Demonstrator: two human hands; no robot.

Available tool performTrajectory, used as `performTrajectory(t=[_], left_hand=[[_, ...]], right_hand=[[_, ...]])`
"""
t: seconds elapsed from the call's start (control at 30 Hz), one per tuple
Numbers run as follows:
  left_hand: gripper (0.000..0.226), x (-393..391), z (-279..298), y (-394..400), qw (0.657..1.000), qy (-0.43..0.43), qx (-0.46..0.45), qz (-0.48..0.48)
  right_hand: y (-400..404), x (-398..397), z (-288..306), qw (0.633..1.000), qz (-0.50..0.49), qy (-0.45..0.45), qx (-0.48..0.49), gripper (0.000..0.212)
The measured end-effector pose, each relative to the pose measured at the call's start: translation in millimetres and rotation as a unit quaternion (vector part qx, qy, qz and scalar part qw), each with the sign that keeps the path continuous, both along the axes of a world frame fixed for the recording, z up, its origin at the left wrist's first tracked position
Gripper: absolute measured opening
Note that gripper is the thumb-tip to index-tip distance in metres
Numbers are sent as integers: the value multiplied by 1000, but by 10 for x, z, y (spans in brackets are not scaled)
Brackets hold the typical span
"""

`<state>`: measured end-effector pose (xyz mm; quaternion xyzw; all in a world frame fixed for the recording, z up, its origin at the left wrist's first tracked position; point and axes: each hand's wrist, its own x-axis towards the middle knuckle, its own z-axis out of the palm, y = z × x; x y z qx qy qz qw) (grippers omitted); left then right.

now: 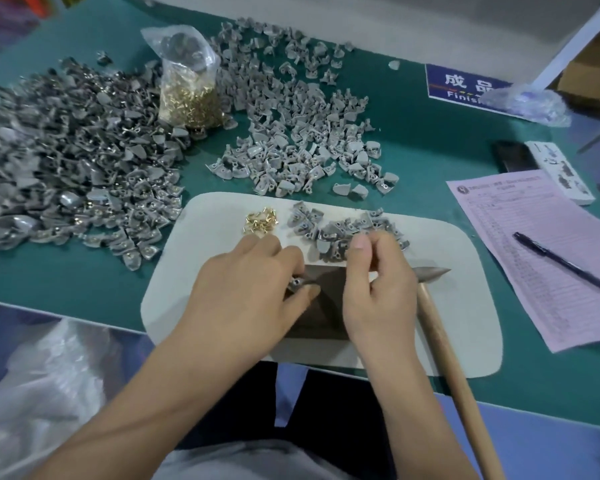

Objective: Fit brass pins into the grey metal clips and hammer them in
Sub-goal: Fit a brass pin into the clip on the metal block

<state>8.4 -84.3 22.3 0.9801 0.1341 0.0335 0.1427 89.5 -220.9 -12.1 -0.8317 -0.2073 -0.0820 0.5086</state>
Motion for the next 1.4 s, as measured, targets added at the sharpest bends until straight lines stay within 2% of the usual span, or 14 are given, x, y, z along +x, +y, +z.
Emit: performTrajectory(t=[0.1, 0.2, 0.27, 0.43, 0.53, 0.73, 0.97, 1.2, 1.33, 1.4], left_hand=[[46, -110, -20, 47, 998, 13, -63, -15], [37, -234, -83, 155, 985, 2, -170, -35], [34, -269, -143, 186, 976, -26, -213, -26], [24, -221, -223, 122, 971, -85, -224, 5], [14, -198, -245, 98, 964, -104, -245, 21], [16, -185, -244, 123, 958, -109, -265, 26], [14, -178, -209, 133, 958, -110, -265, 22], [14, -176, -241, 170, 949, -132, -284, 13], [20, -194, -238, 195, 953, -133, -272, 0], [25, -185, -234, 202, 954, -139, -265, -2]], right_hand=[[-152, -77, 43, 999, 38, -3, -17, 18], [-283, -126, 138, 996, 81, 8, -41, 7], [-328, -138, 205, 993, 103, 10, -61, 7], [-236, -122, 281, 973, 147, -11, -176, 5], [-106, -99, 271, 967, 152, -30, -203, 4], [38, -79, 307, 939, 189, -80, -275, 1], [63, -69, 441, 930, 189, -40, -313, 4], [192, -33, 664, 846, 245, -123, -457, 22], [326, -121, 763, 786, 249, -162, -542, 12], [358, -174, 743, 790, 234, -165, -543, 30]])
